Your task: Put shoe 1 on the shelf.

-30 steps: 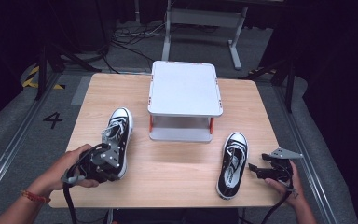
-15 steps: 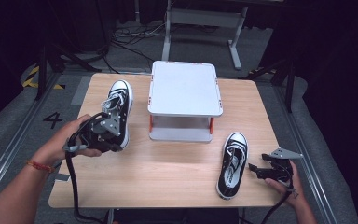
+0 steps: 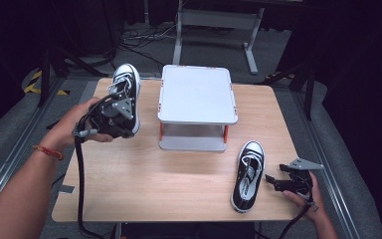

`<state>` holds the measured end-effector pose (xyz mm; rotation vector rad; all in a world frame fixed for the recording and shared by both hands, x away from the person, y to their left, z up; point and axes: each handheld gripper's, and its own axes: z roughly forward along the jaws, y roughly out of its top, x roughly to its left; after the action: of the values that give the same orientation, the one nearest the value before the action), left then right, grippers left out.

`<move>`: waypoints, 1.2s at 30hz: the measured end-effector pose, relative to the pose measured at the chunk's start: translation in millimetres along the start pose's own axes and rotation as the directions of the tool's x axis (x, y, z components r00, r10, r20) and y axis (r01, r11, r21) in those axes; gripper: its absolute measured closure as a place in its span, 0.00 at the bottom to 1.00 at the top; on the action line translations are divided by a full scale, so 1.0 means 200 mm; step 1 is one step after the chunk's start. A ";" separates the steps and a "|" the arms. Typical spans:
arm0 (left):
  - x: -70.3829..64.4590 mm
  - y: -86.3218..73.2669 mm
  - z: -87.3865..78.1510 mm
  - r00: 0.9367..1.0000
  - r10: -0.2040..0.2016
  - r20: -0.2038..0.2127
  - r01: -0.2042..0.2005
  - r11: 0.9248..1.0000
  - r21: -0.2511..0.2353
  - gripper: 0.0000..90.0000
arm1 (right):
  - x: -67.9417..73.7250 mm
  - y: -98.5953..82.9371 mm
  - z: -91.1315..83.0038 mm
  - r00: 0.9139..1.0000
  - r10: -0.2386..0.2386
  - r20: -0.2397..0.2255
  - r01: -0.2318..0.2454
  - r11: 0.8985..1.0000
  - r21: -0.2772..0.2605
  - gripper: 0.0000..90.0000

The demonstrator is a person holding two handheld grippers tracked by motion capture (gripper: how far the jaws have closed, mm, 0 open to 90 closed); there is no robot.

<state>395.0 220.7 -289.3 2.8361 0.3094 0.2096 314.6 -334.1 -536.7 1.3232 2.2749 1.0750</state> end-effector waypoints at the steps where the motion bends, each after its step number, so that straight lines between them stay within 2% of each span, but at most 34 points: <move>1: 0.01 0.01 -0.01 1.000 0.001 -0.008 -0.001 1.000 -0.003 0.83 | 0.00 0.00 0.00 1.000 0.000 0.000 0.000 1.000 0.000 0.24; 9: 0.08 0.13 -0.10 0.999 0.006 -0.032 -0.006 1.000 -0.001 0.83 | 0.00 0.00 0.00 1.000 -0.001 0.001 0.001 1.000 0.000 0.24; 19: 0.12 0.34 -0.14 0.997 0.075 -0.021 -0.075 0.997 0.019 0.83 | 0.00 0.00 0.00 1.000 -0.003 -0.001 0.003 1.000 -0.001 0.24; 20: 0.12 0.38 -0.14 0.996 0.090 -0.016 -0.090 0.996 0.028 0.83 | 0.00 0.00 0.00 1.000 -0.003 -0.001 0.003 1.000 -0.001 0.24; 21: 0.12 0.38 -0.14 0.996 0.090 -0.016 -0.090 0.996 0.028 0.83 | 0.00 0.00 0.00 1.000 -0.003 -0.001 0.003 1.000 -0.001 0.24; 22: 0.12 0.43 -0.14 0.995 0.099 -0.021 -0.098 0.995 0.021 0.83 | 0.00 0.00 0.00 1.000 -0.002 -0.001 0.002 1.000 -0.001 0.24; 23: 0.12 0.43 -0.14 0.995 0.099 -0.021 -0.098 0.995 0.021 0.83 | 0.00 0.00 0.00 1.000 -0.002 -0.001 0.002 1.000 -0.001 0.24; 25: 0.11 0.49 -0.13 0.992 0.120 -0.021 -0.120 0.992 0.038 0.83 | 0.00 0.00 0.00 1.000 -0.003 -0.002 0.003 1.000 -0.001 0.24; 26: 0.11 0.53 -0.11 0.992 0.127 -0.007 -0.127 0.991 0.033 0.83 | 0.00 0.00 0.00 1.000 -0.004 -0.002 0.004 1.000 0.000 0.24; 27: 0.11 0.53 -0.11 0.992 0.127 -0.007 -0.127 0.991 0.033 0.83 | 0.00 0.00 0.00 1.000 -0.004 -0.002 0.004 1.000 0.000 0.24; 30: 0.10 0.62 -0.07 0.988 0.155 0.015 -0.156 0.987 0.027 0.83 | 0.00 0.00 0.00 1.000 -0.006 -0.001 0.006 1.000 -0.001 0.24; 31: 0.10 0.62 -0.07 0.988 0.155 0.015 -0.156 0.987 0.027 0.83 | 0.00 0.00 0.00 1.000 -0.006 -0.001 0.006 1.000 -0.001 0.24; 32: 0.10 0.65 -0.04 0.986 0.164 0.023 -0.164 0.986 0.033 0.83 | 0.00 -0.01 0.00 1.000 -0.006 -0.001 0.006 1.000 -0.002 0.24; 34: 0.11 0.68 -0.03 0.984 0.175 0.030 -0.176 0.984 0.037 0.83 | 0.00 -0.01 0.00 1.000 -0.005 0.000 0.005 1.000 -0.001 0.24; 36: 0.11 0.71 -0.01 0.984 0.173 0.038 -0.174 0.984 0.038 0.83 | 0.00 -0.01 -0.01 1.000 -0.005 0.000 0.005 1.000 -0.001 0.24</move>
<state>443.4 93.5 -244.3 2.9050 0.0594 0.1916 312.6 -335.0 -536.8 1.3172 2.2760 1.0742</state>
